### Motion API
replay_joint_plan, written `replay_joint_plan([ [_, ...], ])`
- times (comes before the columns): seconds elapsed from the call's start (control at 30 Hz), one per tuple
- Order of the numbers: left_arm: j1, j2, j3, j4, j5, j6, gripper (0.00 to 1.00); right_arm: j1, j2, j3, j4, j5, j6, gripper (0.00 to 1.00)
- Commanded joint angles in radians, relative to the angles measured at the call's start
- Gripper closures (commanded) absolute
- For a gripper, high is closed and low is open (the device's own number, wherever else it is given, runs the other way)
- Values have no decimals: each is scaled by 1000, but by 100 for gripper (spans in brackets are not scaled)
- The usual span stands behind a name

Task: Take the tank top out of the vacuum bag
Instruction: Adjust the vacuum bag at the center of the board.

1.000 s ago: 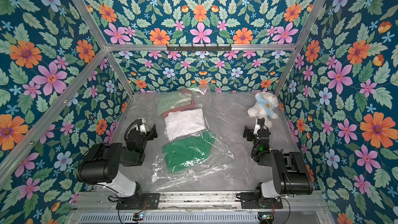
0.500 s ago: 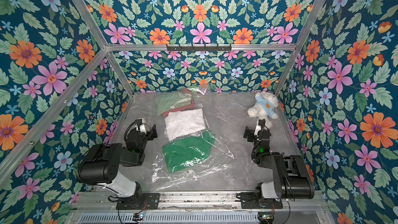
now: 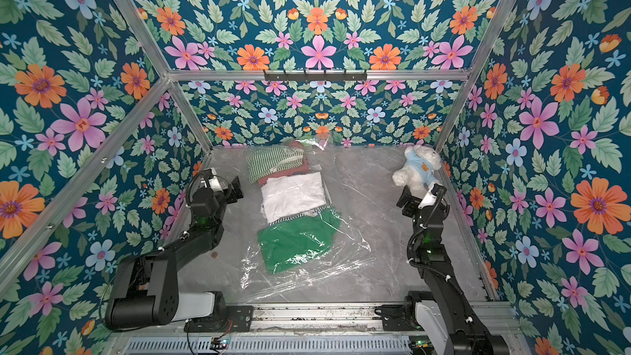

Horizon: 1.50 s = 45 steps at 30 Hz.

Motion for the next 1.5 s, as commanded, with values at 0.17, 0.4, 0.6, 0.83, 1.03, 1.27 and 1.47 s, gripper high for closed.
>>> replay_joint_plan([
  [0.17,10,238,230,-335,14,-232,1,55,8,94,-346,-306,120,0],
  [0.4,31,429,398,-439,86,-286,1,260,70,88,-329,-342,99,0],
  [0.6,33,451,415,-440,139,-321,1,389,187,90,-266,-311,101,0],
  [0.83,18,419,380,-531,132,-402,3,399,359,122,-208,-339,125,0],
  [1.03,-6,419,332,-564,132,-453,6,419,497,158,-143,-395,137,1],
  [1.27,-42,409,284,-544,126,-485,43,463,643,214,-129,-459,129,18],
  [1.47,-68,373,245,-530,118,-490,100,462,701,272,-185,-361,126,82],
])
